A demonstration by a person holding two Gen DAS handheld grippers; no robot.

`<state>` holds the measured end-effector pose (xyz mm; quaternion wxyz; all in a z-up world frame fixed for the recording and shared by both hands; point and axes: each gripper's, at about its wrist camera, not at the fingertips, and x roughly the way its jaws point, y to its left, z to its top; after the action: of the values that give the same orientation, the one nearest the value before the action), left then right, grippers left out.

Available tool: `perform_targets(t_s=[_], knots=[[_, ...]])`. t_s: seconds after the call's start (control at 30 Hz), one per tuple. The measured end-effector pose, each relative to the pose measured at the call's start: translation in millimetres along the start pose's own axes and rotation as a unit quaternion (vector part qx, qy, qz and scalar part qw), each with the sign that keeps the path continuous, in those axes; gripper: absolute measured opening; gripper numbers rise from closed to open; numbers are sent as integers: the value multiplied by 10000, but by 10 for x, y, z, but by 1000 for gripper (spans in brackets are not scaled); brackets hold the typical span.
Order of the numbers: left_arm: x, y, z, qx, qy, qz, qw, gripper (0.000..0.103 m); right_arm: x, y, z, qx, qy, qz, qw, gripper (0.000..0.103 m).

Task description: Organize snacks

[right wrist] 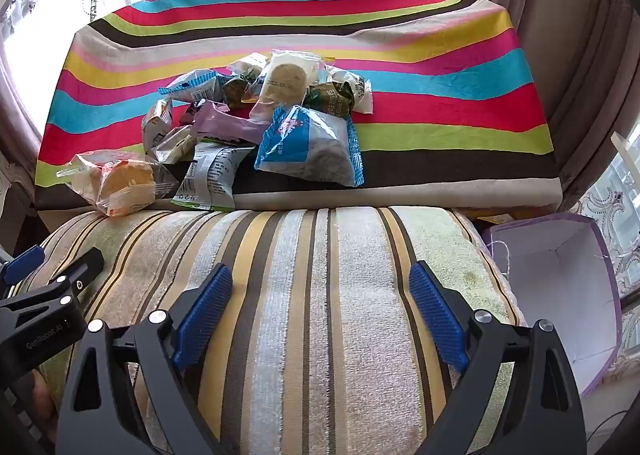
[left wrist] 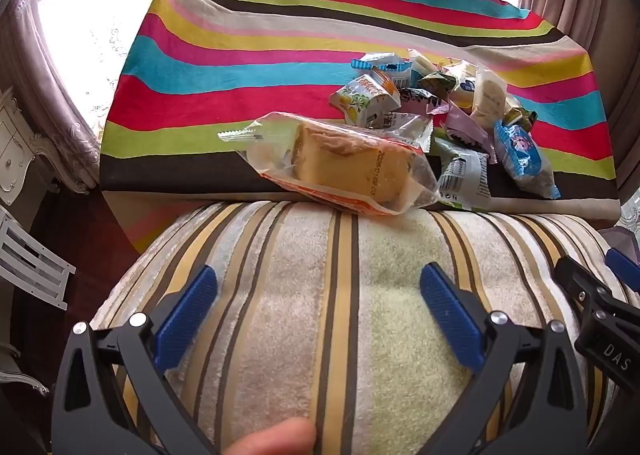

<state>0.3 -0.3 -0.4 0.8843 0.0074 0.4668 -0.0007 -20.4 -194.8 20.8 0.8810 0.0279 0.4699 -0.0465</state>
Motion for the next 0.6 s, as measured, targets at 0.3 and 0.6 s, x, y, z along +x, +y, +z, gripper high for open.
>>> perform_targets(t_s=[0.3, 0.6], knots=[[2, 2, 1, -24, 20, -26, 10000, 102, 0, 3, 1, -28, 13, -35, 10000, 87], [1, 2, 0, -26, 20, -32, 10000, 102, -2, 3, 1, -29, 15, -38, 10000, 87]])
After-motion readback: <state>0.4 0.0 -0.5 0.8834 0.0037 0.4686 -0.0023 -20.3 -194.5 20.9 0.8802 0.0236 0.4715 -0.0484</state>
